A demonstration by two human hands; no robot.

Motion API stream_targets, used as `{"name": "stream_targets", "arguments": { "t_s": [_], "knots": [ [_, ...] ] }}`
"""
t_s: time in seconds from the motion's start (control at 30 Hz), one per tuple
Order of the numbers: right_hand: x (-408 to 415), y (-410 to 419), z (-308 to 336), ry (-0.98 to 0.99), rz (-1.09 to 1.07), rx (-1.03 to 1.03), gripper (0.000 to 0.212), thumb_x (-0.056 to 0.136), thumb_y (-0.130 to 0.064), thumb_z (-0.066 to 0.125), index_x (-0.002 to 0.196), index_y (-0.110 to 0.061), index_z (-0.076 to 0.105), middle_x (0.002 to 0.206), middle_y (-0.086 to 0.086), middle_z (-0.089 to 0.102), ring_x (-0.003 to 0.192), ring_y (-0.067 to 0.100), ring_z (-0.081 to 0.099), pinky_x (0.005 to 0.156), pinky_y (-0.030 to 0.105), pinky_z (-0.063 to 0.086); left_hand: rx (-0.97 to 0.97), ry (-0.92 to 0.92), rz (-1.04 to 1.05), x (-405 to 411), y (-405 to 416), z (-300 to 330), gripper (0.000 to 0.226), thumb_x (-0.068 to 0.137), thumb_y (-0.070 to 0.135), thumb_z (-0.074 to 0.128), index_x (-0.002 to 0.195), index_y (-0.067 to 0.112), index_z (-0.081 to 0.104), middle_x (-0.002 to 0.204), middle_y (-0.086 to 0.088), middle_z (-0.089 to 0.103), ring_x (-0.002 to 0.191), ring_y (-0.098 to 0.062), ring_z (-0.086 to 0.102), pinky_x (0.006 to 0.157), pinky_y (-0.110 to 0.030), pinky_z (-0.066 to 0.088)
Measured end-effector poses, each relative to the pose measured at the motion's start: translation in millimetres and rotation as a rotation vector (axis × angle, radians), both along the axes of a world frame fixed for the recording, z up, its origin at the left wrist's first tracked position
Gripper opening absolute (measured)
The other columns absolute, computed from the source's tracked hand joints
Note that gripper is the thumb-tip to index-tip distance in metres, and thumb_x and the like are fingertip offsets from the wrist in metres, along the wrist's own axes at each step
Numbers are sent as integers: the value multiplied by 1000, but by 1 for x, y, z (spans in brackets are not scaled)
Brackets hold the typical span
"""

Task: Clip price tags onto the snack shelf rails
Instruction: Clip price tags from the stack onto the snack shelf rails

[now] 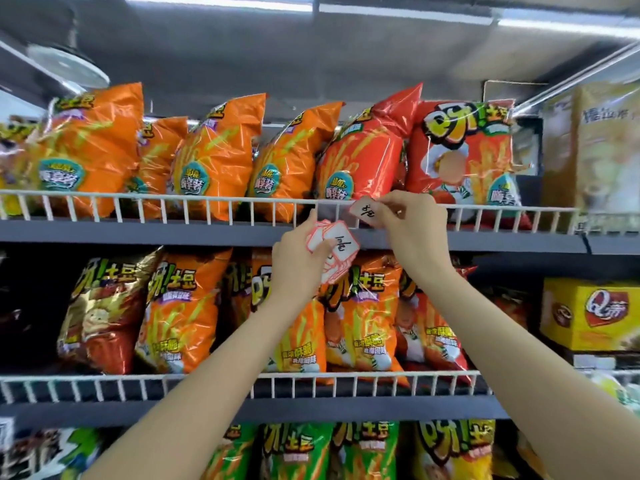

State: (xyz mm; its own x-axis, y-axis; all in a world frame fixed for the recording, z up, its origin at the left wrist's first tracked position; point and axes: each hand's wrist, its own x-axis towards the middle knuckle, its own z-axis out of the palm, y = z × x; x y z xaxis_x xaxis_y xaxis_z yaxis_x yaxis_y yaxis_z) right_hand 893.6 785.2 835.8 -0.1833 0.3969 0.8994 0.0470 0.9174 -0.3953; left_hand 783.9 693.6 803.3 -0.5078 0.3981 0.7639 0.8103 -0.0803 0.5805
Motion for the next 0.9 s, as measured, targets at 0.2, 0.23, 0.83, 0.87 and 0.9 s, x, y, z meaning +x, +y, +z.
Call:
{"name": "stream_targets", "arguments": {
  "t_s": [0.2,0.23,0.83,0.87,0.9],
  "knots": [
    [-12,1,16,-8,-20,116,19,92,-15,55,98,-10,72,89,3,69,77,11,56,61,12,37,-10,37,5,0,-4,3,55,92,20,56,143,16,35,139,-7,51,124,-23,49,102,-28,34],
    [-14,2,19,-14,-33,134,19,92,-17,54,99,-11,71,93,3,69,81,13,58,66,18,40,-7,33,2,-1,-3,4,56,92,21,57,143,16,35,140,-6,50,125,-23,48,106,-31,34],
    [-29,12,34,-212,-137,249,20,98,-24,44,106,-13,58,91,15,64,71,21,43,48,25,26,105,-83,-240,-20,-8,-3,40,89,18,61,129,21,55,110,2,65,97,-10,65,81,-27,56],
    [-28,10,36,-224,-147,261,20,98,-24,44,105,-13,59,89,13,64,70,21,44,48,25,27,92,-78,-247,-24,-10,-2,35,89,17,61,123,24,57,109,1,66,95,-9,66,78,-25,57],
    [-28,9,37,-239,-163,280,20,98,-25,45,104,-14,60,87,12,64,70,21,44,51,26,30,73,-71,-256,-26,-12,0,31,89,16,61,117,28,58,107,1,66,93,-8,66,75,-23,57]
  ]
}}
